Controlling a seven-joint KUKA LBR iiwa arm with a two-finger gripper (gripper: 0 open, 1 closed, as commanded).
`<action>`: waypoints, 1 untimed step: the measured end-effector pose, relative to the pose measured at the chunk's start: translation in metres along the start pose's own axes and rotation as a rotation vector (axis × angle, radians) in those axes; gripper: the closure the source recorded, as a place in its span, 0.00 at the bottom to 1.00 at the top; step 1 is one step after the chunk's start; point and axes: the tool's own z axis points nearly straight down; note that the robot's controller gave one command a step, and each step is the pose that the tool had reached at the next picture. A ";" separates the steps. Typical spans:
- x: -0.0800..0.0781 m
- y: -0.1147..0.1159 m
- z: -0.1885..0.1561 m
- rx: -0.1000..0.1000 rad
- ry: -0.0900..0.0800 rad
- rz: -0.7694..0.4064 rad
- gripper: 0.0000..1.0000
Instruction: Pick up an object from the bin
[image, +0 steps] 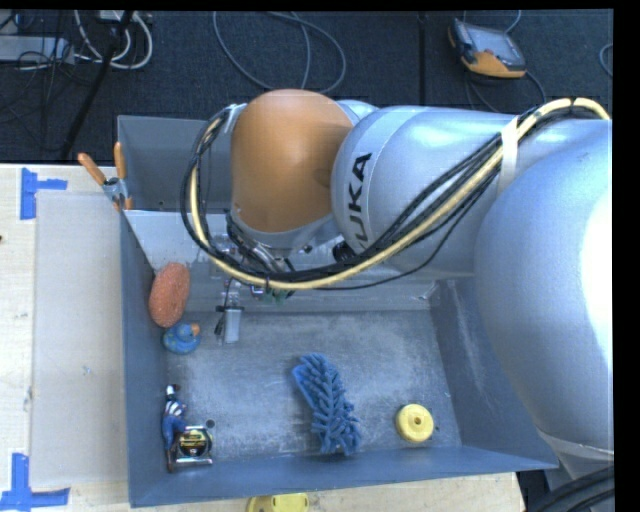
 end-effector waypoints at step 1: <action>0.007 0.007 0.028 0.000 -0.004 -0.291 0.00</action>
Offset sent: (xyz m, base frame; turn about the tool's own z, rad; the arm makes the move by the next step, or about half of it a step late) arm -0.0279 0.0237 -0.0623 -0.5167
